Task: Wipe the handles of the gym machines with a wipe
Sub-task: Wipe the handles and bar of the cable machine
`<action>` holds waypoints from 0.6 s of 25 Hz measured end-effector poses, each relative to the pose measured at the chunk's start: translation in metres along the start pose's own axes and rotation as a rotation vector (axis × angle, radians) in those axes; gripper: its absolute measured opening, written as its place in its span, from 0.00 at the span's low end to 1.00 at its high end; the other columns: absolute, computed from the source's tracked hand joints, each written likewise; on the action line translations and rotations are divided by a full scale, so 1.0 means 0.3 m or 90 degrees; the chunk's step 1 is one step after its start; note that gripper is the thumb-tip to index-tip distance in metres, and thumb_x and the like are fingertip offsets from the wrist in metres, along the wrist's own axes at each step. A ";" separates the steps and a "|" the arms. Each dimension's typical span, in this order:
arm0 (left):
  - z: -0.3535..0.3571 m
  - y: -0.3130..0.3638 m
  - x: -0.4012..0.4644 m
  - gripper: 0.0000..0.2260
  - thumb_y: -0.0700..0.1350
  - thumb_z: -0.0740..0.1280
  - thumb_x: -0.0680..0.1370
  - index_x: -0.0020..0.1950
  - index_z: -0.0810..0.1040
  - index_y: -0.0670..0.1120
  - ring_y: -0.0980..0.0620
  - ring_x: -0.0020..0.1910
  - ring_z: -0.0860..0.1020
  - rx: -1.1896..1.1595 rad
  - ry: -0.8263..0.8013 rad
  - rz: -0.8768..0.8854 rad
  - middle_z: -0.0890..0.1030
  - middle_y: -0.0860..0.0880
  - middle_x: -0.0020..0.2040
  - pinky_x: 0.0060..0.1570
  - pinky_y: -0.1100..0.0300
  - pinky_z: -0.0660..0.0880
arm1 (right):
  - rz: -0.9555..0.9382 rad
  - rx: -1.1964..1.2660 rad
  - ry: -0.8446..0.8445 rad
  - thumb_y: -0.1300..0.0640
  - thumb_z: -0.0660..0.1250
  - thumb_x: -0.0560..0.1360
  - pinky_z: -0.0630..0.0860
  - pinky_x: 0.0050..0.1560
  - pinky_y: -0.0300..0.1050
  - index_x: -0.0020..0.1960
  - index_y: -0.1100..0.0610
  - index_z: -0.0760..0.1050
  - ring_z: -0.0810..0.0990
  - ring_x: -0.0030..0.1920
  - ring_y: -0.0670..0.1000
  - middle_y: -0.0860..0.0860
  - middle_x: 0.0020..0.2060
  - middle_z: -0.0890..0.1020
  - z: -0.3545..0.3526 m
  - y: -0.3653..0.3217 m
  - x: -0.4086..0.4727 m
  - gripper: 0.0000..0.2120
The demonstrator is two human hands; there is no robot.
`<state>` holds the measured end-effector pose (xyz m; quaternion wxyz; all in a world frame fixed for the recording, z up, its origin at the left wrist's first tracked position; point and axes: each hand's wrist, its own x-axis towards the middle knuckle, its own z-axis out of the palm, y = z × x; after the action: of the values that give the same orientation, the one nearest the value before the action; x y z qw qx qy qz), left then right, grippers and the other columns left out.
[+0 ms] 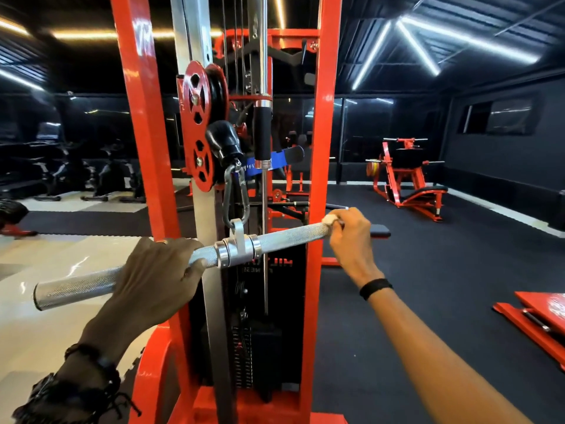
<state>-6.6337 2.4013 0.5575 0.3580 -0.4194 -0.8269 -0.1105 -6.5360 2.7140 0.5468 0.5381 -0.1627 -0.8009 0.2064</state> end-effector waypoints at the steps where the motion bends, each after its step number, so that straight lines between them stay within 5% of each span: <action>1: 0.001 0.006 -0.002 0.19 0.56 0.55 0.74 0.49 0.82 0.48 0.42 0.33 0.79 -0.006 0.009 0.007 0.82 0.49 0.36 0.39 0.52 0.69 | -0.028 0.023 -0.008 0.72 0.62 0.74 0.73 0.44 0.46 0.45 0.61 0.81 0.75 0.41 0.51 0.54 0.42 0.77 0.028 -0.048 -0.028 0.11; 8: -0.027 -0.016 -0.001 0.13 0.52 0.70 0.64 0.47 0.78 0.51 0.45 0.39 0.79 -0.064 0.019 0.007 0.79 0.55 0.41 0.41 0.52 0.67 | -0.217 0.101 -0.161 0.72 0.65 0.72 0.76 0.48 0.44 0.54 0.61 0.78 0.78 0.47 0.54 0.55 0.50 0.77 0.100 -0.230 -0.150 0.13; 12: -0.034 -0.024 -0.011 0.13 0.48 0.70 0.63 0.46 0.76 0.52 0.44 0.42 0.78 -0.072 0.043 0.010 0.78 0.55 0.41 0.43 0.51 0.66 | -0.058 0.027 -0.068 0.64 0.63 0.74 0.73 0.44 0.44 0.46 0.58 0.82 0.76 0.43 0.49 0.54 0.43 0.79 0.017 0.007 -0.024 0.08; 15: -0.036 -0.031 -0.005 0.13 0.46 0.70 0.62 0.46 0.75 0.52 0.44 0.43 0.76 -0.052 0.058 0.019 0.77 0.54 0.42 0.44 0.52 0.61 | 0.117 -0.001 -0.014 0.68 0.65 0.74 0.69 0.43 0.37 0.43 0.62 0.83 0.80 0.44 0.58 0.58 0.41 0.82 -0.041 0.121 0.050 0.08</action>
<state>-6.6348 2.3894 0.5652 0.3796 -0.4402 -0.7982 -0.1581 -6.5287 2.7544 0.5445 0.5079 -0.2338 -0.7885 0.2564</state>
